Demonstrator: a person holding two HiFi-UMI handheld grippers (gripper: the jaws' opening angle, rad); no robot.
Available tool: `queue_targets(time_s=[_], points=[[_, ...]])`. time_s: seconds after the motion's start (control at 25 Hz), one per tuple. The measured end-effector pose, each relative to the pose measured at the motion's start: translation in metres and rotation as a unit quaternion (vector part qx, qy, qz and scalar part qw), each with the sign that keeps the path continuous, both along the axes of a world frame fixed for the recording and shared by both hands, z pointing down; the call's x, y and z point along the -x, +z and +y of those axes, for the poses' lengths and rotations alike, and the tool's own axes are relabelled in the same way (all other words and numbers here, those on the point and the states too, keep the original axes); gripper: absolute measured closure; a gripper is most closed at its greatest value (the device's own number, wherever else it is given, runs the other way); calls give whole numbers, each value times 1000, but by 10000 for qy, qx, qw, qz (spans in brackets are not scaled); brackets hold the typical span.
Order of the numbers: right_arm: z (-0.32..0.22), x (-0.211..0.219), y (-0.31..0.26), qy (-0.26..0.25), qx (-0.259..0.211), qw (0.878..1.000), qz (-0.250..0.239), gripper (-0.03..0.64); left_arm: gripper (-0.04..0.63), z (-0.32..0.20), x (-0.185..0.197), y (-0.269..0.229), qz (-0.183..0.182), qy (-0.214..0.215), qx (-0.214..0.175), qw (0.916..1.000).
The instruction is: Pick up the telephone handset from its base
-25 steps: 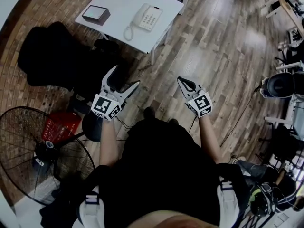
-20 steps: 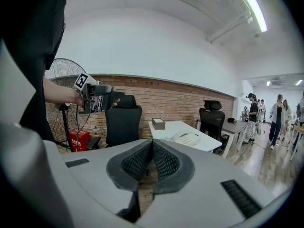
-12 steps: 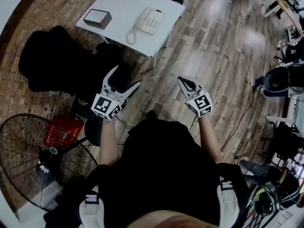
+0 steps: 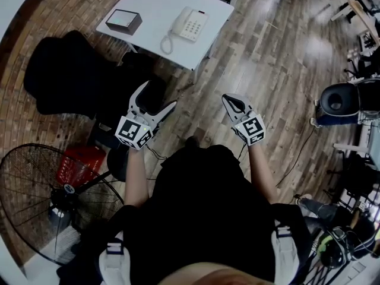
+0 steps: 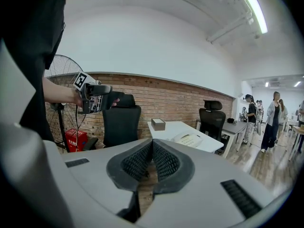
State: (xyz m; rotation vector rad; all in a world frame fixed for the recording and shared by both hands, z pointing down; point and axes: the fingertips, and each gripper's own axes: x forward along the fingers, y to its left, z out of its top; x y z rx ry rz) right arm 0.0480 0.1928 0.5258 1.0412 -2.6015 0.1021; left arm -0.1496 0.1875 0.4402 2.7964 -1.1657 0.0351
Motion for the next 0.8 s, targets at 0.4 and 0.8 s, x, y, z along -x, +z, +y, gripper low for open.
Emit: queue_targets(time_s=[0.4,0.8], points=[[8,-9,14,208,204,9996,69,618,170,1,5,8,25,5,102,9999],[-13,2,9,36,115,9999,65,618,171,-15,12,7,22,-97,105,9999]])
